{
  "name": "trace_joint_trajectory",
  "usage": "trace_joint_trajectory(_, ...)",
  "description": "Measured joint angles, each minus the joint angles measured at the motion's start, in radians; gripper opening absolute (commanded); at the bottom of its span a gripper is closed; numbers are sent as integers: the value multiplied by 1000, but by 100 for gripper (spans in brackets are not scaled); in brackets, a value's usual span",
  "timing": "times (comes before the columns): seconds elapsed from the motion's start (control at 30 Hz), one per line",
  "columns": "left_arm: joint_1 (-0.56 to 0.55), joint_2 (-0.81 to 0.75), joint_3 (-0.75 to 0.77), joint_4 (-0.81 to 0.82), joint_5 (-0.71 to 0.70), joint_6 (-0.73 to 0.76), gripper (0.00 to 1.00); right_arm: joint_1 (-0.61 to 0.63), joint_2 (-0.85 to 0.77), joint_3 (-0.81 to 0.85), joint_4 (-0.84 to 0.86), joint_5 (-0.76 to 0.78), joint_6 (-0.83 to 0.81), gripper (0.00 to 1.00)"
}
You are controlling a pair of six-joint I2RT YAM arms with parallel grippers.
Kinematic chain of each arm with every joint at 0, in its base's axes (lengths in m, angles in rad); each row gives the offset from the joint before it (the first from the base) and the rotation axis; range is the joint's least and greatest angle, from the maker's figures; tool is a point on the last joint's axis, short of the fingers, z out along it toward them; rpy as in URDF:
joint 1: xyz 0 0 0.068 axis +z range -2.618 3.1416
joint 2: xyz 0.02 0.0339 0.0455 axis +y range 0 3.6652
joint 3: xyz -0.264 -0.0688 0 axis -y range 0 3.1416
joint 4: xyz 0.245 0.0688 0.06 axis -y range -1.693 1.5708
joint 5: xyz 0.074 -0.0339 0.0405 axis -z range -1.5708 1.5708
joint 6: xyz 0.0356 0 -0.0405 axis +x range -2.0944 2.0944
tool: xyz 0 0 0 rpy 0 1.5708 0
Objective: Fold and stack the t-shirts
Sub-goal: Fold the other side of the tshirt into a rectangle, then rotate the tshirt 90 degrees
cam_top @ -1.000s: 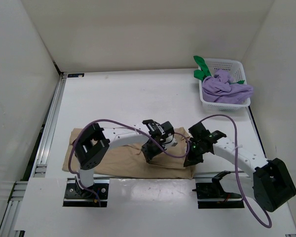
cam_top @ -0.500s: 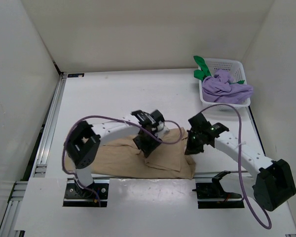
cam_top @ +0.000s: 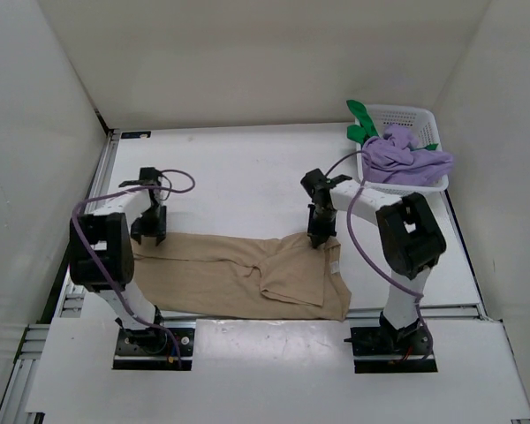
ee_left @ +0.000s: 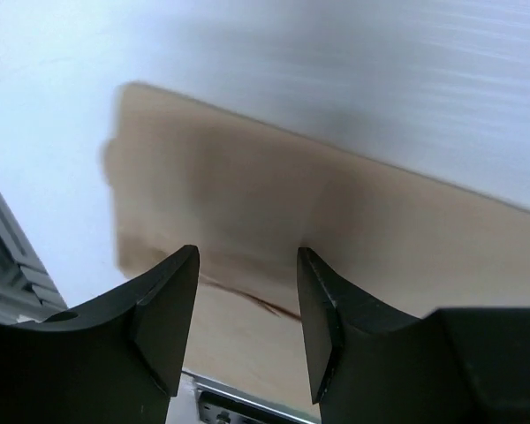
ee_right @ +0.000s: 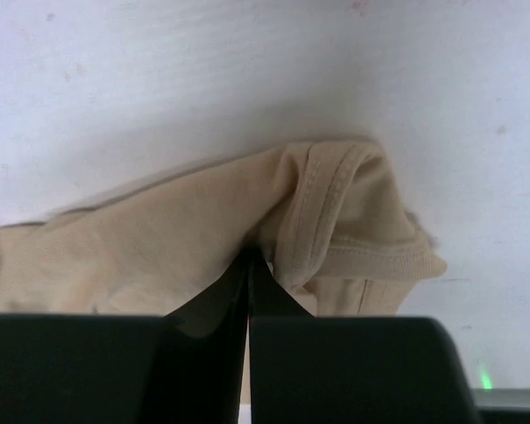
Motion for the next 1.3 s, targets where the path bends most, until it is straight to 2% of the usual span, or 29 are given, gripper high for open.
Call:
trace_joint_trajectory(0.1, 127, 63, -11, 18, -38, 1, 59, -24, 80, 98, -65, -5, 2, 0)
trace_joint_trajectory(0.23, 248, 67, -6, 19, -30, 1, 59, -32, 219, 303, -156, 6, -5, 0)
trace_joint_trajectory(0.33, 297, 67, -5, 19, -20, 1, 59, -32, 372, 552, -212, 34, -11, 0)
trace_joint_trajectory(0.43, 321, 66, -5, 19, -16, 1, 62, -41, 555, 879, -276, 45, -10, 0)
trace_joint_trajectory(0.53, 342, 64, -1, 11, 2, 1, 63, -59, 657, 1056, -195, 28, -9, 0)
trace_joint_trajectory(0.67, 398, 65, 16, -28, 65, 0, 66, -83, 666, 1084, -53, -2, -15, 22)
trace_joint_trajectory(0.7, 413, 64, 21, -42, 80, 1, 67, -86, 663, 1093, -26, -1, -18, 22)
trace_joint_trajectory(0.77, 442, 58, 29, -65, 108, 1, 69, -89, 630, 1078, 28, 11, -40, 22)
trace_joint_trajectory(0.83, 463, 31, 32, -80, 128, 0, 70, -84, 538, 987, 64, 34, -60, 16)
trace_joint_trajectory(0.9, 473, -18, 32, -91, 145, 0, 70, -76, 400, 847, 69, 53, -63, 6)
trace_joint_trajectory(1.0, 484, -82, 32, -91, 162, 0, 70, -64, 179, 621, 45, 68, -41, 0)
trace_joint_trajectory(1.1, 497, -105, 32, -85, 169, 0, 72, -46, 18, 401, 34, 72, -8, 0)
trace_joint_trajectory(1.2, 512, -105, 30, -84, 170, 0, 72, -24, -28, 216, 23, 69, 11, 0)
trace_joint_trajectory(1.3, 524, -106, 29, -82, 171, 0, 72, -5, 26, 118, -5, 51, 24, 0)
